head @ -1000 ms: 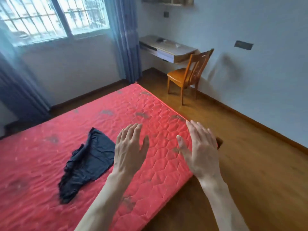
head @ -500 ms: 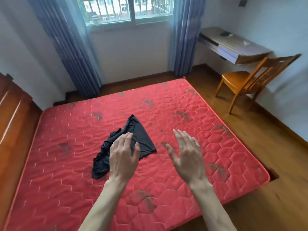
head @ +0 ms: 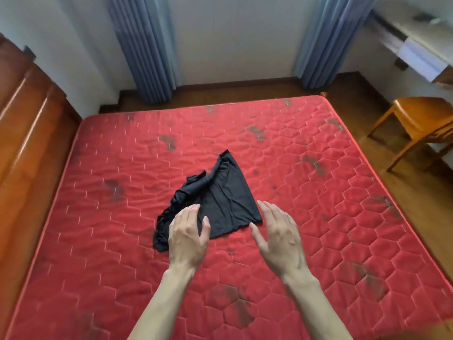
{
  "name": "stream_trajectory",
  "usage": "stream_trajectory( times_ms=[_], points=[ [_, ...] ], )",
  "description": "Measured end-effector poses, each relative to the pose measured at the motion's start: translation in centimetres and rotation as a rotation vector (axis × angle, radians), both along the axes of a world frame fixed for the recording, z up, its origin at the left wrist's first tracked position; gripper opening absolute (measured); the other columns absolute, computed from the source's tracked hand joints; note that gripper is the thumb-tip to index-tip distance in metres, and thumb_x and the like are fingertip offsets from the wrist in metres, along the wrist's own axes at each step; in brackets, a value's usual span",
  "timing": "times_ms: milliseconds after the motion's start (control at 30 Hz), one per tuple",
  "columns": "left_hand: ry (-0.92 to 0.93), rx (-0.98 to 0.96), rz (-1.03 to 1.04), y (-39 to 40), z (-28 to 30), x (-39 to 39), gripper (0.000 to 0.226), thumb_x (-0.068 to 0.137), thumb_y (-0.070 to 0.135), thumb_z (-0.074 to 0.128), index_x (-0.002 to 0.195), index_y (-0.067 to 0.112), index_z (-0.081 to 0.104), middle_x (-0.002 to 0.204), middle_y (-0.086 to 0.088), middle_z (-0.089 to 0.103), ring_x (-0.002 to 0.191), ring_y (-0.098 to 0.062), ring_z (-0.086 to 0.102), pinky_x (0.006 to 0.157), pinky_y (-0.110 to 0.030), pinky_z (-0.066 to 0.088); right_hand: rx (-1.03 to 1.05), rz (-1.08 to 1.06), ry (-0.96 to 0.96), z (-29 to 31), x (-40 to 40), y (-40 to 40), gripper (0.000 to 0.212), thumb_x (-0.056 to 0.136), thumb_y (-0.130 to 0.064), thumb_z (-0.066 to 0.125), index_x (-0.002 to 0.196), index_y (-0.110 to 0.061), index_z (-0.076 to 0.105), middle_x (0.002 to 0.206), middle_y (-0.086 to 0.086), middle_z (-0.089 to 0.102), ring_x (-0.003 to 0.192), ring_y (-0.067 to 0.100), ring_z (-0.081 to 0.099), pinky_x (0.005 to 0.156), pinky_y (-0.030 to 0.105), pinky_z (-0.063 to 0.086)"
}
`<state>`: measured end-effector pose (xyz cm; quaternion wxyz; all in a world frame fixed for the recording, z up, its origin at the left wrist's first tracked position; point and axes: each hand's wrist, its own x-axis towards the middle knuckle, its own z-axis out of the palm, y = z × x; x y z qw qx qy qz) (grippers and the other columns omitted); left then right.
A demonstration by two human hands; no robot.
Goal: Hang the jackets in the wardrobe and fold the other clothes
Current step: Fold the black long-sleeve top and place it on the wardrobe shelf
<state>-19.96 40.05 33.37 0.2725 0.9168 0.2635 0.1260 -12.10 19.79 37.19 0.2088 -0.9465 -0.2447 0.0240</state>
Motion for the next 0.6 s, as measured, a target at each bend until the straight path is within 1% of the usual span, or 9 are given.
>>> stream_trajectory(
  times_ms=[100,167,300,367,433,467,500,567,600],
  points=[
    [0.036,-0.023,0.011,1.4,-5.2,1.7,0.037,0.097,0.018,0.068,0.132,0.003,0.066,0.129,-0.013,0.069,0.122,-0.033,0.063,0.106,-0.048,0.048,-0.031,0.038,0.036,-4.5,2.9,2.3,0.057,0.101,-0.034,0.065,0.152,-0.013,0.051,0.152,0.006,0.055,0.144,0.023,0.049,0.119,0.044,0.037],
    [0.062,-0.020,0.011,2.2,-9.8,2.3,0.037,0.095,0.015,0.072,0.130,0.003,0.067,0.127,-0.012,0.070,0.120,-0.032,0.064,0.104,-0.048,0.050,-0.053,0.066,0.046,-8.7,4.6,3.5,0.057,0.099,-0.031,0.070,0.150,-0.012,0.054,0.149,0.007,0.057,0.140,0.025,0.052,0.117,0.044,0.041],
    [0.109,0.009,-0.016,3.2,-20.5,3.5,0.039,0.089,0.013,0.077,0.126,0.003,0.069,0.122,-0.011,0.072,0.115,-0.031,0.068,0.101,-0.048,0.055,-0.117,0.151,0.072,-19.6,7.0,5.1,0.059,0.090,-0.024,0.079,0.144,-0.009,0.061,0.142,0.008,0.063,0.132,0.026,0.061,0.109,0.045,0.050],
    [0.183,0.019,-0.027,3.5,-26.4,4.7,0.043,0.083,0.011,0.083,0.124,0.003,0.071,0.118,-0.011,0.073,0.110,-0.032,0.070,0.097,-0.047,0.057,-0.188,0.192,0.086,-25.7,7.8,5.7,0.061,0.084,-0.021,0.084,0.141,-0.010,0.064,0.140,0.007,0.066,0.129,0.025,0.064,0.105,0.046,0.054],
    [0.254,0.025,-0.044,3.3,-31.7,5.8,0.048,0.076,0.010,0.088,0.121,0.002,0.073,0.113,-0.011,0.075,0.106,-0.032,0.072,0.093,-0.046,0.060,-0.261,0.207,0.119,-31.6,8.6,5.9,0.063,0.073,-0.015,0.090,0.133,-0.009,0.070,0.132,0.007,0.071,0.120,0.026,0.070,0.098,0.044,0.058],
    [0.286,0.028,-0.059,3.1,-34.1,6.3,0.050,0.073,0.010,0.090,0.119,0.002,0.074,0.111,-0.011,0.075,0.104,-0.032,0.073,0.091,-0.046,0.060,-0.292,0.214,0.131,-34.3,9.1,5.9,0.063,0.071,-0.011,0.089,0.131,-0.009,0.071,0.131,0.007,0.072,0.119,0.026,0.071,0.097,0.044,0.059],
    [0.319,0.036,-0.081,3.0,-36.2,6.8,0.052,0.070,0.009,0.091,0.118,0.001,0.074,0.109,-0.011,0.076,0.102,-0.032,0.073,0.090,-0.045,0.061,-0.323,0.236,0.152,-36.8,9.6,6.0,0.062,0.075,-0.010,0.084,0.135,-0.009,0.068,0.136,0.007,0.069,0.124,0.027,0.068,0.101,0.044,0.056],
    [0.379,0.073,-0.132,2.7,-39.8,7.5,0.053,0.067,0.010,0.093,0.116,0.000,0.075,0.105,-0.010,0.075,0.099,-0.031,0.074,0.086,-0.044,0.061,-0.382,0.289,0.183,-41.2,10.4,6.1,0.062,0.093,-0.012,0.063,0.153,-0.012,0.050,0.156,0.004,0.052,0.144,0.025,0.050,0.116,0.041,0.041],
    [0.401,0.098,-0.156,2.7,-41.3,7.8,0.053,0.067,0.011,0.093,0.116,0.001,0.074,0.105,-0.010,0.074,0.098,-0.031,0.073,0.085,-0.044,0.061,-0.396,0.301,0.206,-43.0,10.8,6.1,0.063,0.097,-0.015,0.056,0.159,-0.014,0.041,0.162,0.003,0.044,0.149,0.024,0.042,0.120,0.039,0.035]
  ],
)
